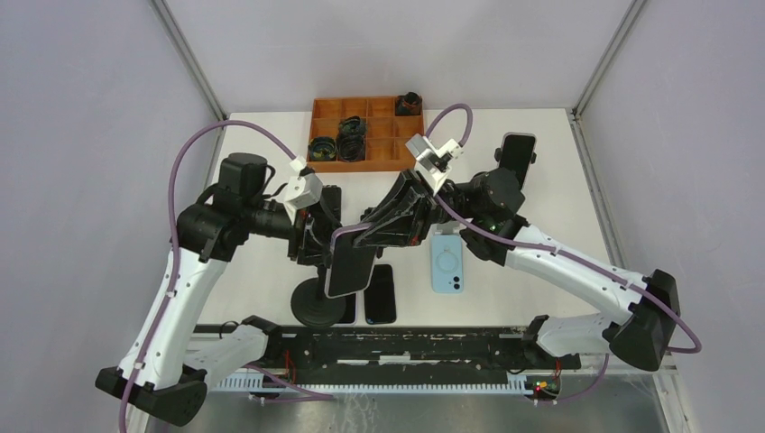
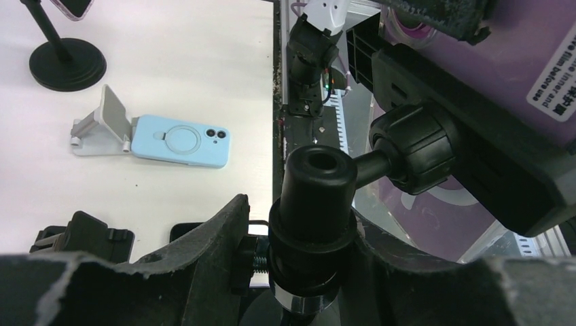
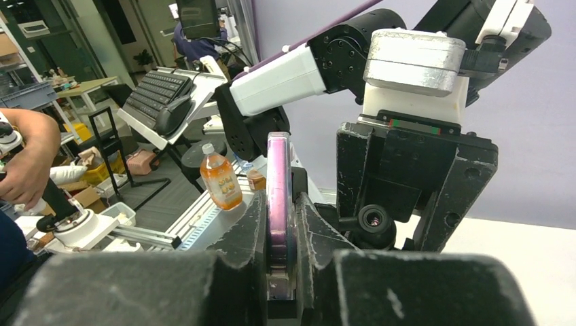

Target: Remove the phone from the phone stand

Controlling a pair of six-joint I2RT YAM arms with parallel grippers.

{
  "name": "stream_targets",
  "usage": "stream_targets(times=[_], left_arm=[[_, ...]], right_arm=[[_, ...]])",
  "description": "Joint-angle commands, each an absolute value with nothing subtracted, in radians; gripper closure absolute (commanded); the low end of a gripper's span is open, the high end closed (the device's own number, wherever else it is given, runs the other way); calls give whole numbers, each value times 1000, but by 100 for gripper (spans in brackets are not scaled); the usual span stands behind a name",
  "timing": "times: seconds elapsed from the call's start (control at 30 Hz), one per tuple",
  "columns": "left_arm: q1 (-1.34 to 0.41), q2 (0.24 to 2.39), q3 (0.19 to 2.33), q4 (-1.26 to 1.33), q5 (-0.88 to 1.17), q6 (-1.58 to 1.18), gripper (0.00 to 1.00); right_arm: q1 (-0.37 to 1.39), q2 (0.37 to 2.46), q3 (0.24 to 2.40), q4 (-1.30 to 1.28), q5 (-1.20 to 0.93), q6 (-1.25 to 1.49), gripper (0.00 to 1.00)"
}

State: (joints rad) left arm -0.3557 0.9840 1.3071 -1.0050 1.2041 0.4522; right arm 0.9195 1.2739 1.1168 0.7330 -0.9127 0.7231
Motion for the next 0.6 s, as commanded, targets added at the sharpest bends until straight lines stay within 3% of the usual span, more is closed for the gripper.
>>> stream_targets(times=[0.0, 0.57], left_arm=[[-351, 1001, 1364, -1046, 1236, 515, 98], [-353, 954, 1263, -1262, 1119, 819, 98]], right_arm=[[943, 1279, 1188, 784, -949, 729, 97], [917, 1180, 1193, 821, -641, 720, 100]])
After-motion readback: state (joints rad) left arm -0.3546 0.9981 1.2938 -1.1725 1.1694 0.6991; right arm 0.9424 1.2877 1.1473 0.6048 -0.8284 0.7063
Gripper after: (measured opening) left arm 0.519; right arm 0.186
